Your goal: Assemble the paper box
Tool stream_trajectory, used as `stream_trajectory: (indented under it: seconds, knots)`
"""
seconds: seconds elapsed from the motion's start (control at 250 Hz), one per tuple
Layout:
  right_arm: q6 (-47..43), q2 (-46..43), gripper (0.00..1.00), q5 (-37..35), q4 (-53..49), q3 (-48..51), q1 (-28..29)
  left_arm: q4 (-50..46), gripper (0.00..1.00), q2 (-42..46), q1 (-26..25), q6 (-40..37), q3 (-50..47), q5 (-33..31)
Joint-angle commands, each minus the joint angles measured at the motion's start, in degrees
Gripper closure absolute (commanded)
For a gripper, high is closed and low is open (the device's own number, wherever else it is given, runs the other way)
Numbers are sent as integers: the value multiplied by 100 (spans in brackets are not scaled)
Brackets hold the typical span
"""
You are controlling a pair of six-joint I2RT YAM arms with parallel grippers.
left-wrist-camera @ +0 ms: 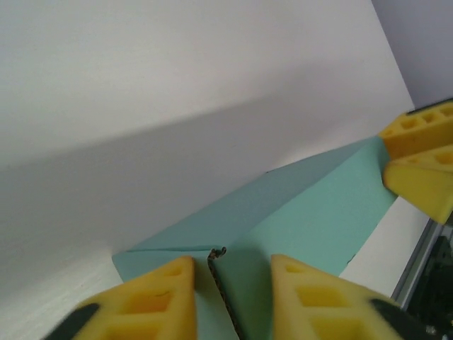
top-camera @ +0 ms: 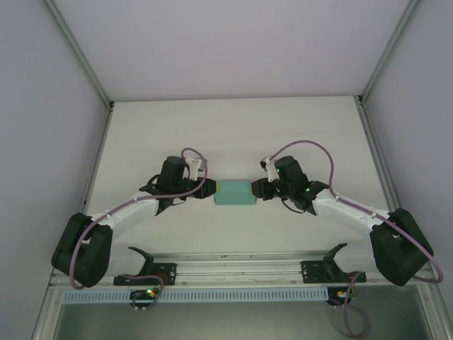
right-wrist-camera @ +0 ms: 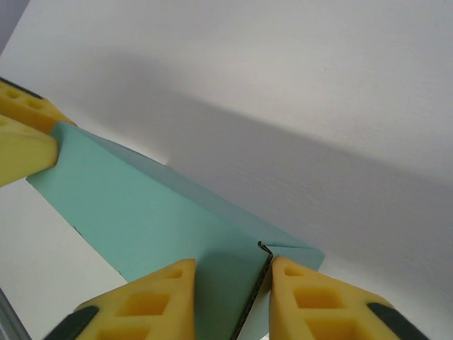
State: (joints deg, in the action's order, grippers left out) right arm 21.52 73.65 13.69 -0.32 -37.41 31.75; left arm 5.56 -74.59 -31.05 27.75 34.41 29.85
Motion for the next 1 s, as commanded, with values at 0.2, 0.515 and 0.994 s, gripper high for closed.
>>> stream_trajectory:
  seconds: [0.2,0.515,0.994]
  knots:
    - [283,-60,84,17,-296,298,-15,-1,100,-101,-17,97,-124,118]
    - [-288,-37,65,47,-682,-288,-19,-106,100,-172,-19,-108,243,95]
    - [-2267,2,0,547,-1867,-1351,5,-1004,0,181,112,-437,1021,-580]
